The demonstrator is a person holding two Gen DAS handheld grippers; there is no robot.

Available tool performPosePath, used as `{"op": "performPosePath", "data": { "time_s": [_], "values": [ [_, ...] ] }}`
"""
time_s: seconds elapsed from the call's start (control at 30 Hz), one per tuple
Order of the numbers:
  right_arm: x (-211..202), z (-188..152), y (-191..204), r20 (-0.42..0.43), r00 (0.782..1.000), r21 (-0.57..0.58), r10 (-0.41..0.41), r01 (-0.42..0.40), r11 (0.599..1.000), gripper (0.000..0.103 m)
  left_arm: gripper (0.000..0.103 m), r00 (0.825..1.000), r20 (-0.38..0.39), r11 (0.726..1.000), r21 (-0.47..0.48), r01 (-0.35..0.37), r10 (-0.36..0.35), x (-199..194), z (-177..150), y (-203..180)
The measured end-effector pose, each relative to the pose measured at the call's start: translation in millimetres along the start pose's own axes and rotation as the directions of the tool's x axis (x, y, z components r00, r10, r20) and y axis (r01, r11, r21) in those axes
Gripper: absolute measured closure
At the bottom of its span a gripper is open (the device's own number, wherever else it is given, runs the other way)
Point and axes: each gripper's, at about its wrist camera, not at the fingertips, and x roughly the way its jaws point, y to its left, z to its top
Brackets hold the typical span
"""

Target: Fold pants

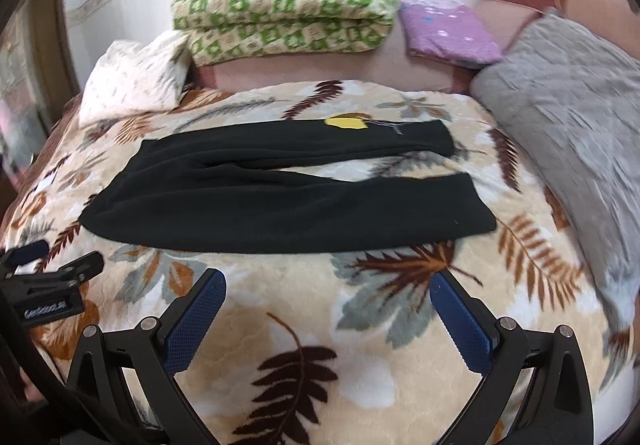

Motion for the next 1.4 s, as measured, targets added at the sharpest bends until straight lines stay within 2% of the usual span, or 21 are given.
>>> {"op": "performPosePath", "data": {
  "time_s": [0.07, 0.2, 0.4, 0.53, 0.6, 0.73, 0.83, 0.87, 0.97, 1.0, 1.1, 1.23, 1.33, 1.37, 1.4],
  "values": [
    [2.8, 11.6, -2.4, 0.004, 1.000, -0.016, 0.011, -0.011, 1.000, 0.001, 0.000, 0.999, -0.029, 1.000, 0.027, 0.015, -0.014, 5.5, 12.7, 0.9],
    [11.4, 45.3, -28.6, 0.015, 0.999, 0.024, 0.035, -0.035, 0.999, 0.001, 0.000, 0.995, -0.092, 0.998, 0.037, 0.041, -0.037, 18.4, 51.9, 13.1],
    [47.1, 108.7, -98.6, 0.000, 1.000, 0.060, 0.006, -0.006, 0.998, 0.001, 0.000, 0.981, -0.184, 0.995, 0.066, 0.074, -0.061, 46.9, 110.0, 35.2],
    [89.5, 145.0, -145.0, -0.062, 0.998, 0.090, 0.003, 0.002, 0.996, 0.001, 0.000, 0.972, -0.229, 0.995, 0.064, 0.078, -0.061, 73.1, 149.4, 52.2],
    [121.6, 164.5, -165.9, -0.113, 0.993, 0.118, 0.036, -0.022, 0.993, 0.002, 0.000, 0.955, -0.278, 0.992, 0.042, 0.118, -0.102, 91.8, 169.3, 63.4],
    [175.8, 182.5, -194.9, -0.178, 0.978, 0.200, 0.104, -0.067, 0.977, 0.008, 0.000, 0.927, -0.355, 0.992, -0.004, 0.126, -0.119, 126.2, 195.1, 84.9],
    [206.4, 185.4, -204.5, -0.213, 0.970, 0.215, 0.115, -0.068, 0.974, 0.010, 0.000, 0.885, -0.434, 0.985, -0.062, 0.159, -0.170, 157.8, 206.6, 103.1],
    [213.1, 185.8, -206.2, -0.218, 0.968, 0.216, 0.120, -0.072, 0.974, 0.010, 0.000, 0.877, -0.447, 0.985, -0.072, 0.160, -0.175, 163.2, 207.7, 107.1],
    [228.0, 185.7, -209.6, -0.220, 0.966, 0.228, 0.133, -0.081, 0.970, 0.009, 0.000, 0.879, -0.449, 0.987, -0.091, 0.134, -0.160, 177.9, 211.6, 120.6],
    [232.0, 185.5, -211.5, -0.218, 0.966, 0.239, 0.136, -0.082, 0.968, 0.009, 0.000, 0.874, -0.450, 0.982, -0.115, 0.149, -0.185, 181.1, 212.2, 125.2],
    [240.8, 187.1, -217.7, -0.207, 0.967, 0.270, 0.151, -0.092, 0.958, 0.009, 0.000, 0.843, -0.440, 0.946, -0.230, 0.228, -0.310, 192.4, 212.8, 135.0],
    [247.1, 186.0, -220.5, -0.191, 0.969, 0.308, 0.157, -0.093, 0.947, 0.008, 0.000, 0.798, -0.443, 0.901, -0.332, 0.278, -0.409, 208.1, 203.9, 135.1],
    [247.9, 185.2, -216.5, -0.192, 0.970, 0.294, 0.152, -0.091, 0.952, 0.008, 0.000, 0.806, -0.433, 0.900, -0.347, 0.265, -0.404, 206.6, 202.8, 132.1],
    [248.0, 185.0, -215.4, -0.194, 0.970, 0.287, 0.144, -0.084, 0.954, 0.008, 0.000, 0.794, -0.427, 0.886, -0.364, 0.286, -0.432, 205.9, 202.9, 129.7],
    [247.8, 184.7, -214.6, -0.194, 0.971, 0.282, 0.139, -0.080, 0.956, 0.008, 0.000, 0.751, -0.420, 0.847, -0.399, 0.352, -0.510, 203.6, 201.5, 123.5]
  ]
}}
